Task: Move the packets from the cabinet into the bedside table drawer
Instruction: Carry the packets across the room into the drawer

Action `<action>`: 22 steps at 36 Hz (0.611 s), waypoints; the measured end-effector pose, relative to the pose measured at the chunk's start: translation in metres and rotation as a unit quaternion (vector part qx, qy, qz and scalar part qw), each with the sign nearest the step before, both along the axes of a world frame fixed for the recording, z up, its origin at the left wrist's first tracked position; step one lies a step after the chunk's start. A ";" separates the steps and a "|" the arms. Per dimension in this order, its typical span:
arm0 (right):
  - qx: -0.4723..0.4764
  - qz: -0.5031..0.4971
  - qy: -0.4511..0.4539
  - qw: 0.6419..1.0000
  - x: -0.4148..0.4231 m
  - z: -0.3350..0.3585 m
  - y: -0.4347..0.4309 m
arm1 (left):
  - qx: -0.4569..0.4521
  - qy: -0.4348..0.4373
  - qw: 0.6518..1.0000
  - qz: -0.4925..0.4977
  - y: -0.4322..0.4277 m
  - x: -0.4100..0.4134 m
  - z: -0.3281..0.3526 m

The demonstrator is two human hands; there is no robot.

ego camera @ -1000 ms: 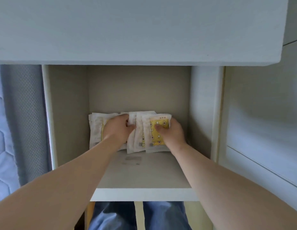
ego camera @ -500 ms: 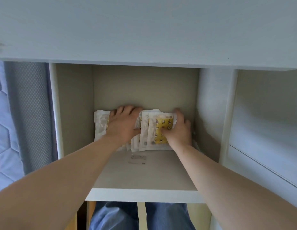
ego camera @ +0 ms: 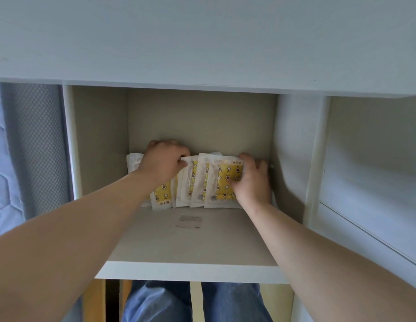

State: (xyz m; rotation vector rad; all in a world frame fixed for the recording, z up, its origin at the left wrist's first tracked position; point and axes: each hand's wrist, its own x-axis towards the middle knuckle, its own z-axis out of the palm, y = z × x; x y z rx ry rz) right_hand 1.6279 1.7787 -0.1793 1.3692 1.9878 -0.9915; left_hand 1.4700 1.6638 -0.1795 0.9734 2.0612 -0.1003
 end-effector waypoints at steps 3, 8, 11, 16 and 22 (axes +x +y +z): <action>0.002 0.006 0.008 1.000 0.002 0.000 -0.003 | -0.004 0.015 1.000 0.014 -0.001 0.004 0.002; -0.019 0.026 0.012 0.999 0.003 0.003 -0.009 | -0.023 -0.004 0.999 0.027 -0.004 0.015 0.002; -0.021 0.065 0.009 0.998 0.003 0.006 -0.011 | -0.021 0.008 0.998 0.051 -0.005 0.018 0.001; -0.014 0.097 0.006 0.995 -0.001 0.006 -0.016 | 0.001 -0.012 0.998 0.067 -0.003 0.018 0.004; -0.013 0.064 -0.013 0.998 -0.001 0.003 -0.011 | 0.006 -0.052 0.998 -0.018 0.009 0.033 0.005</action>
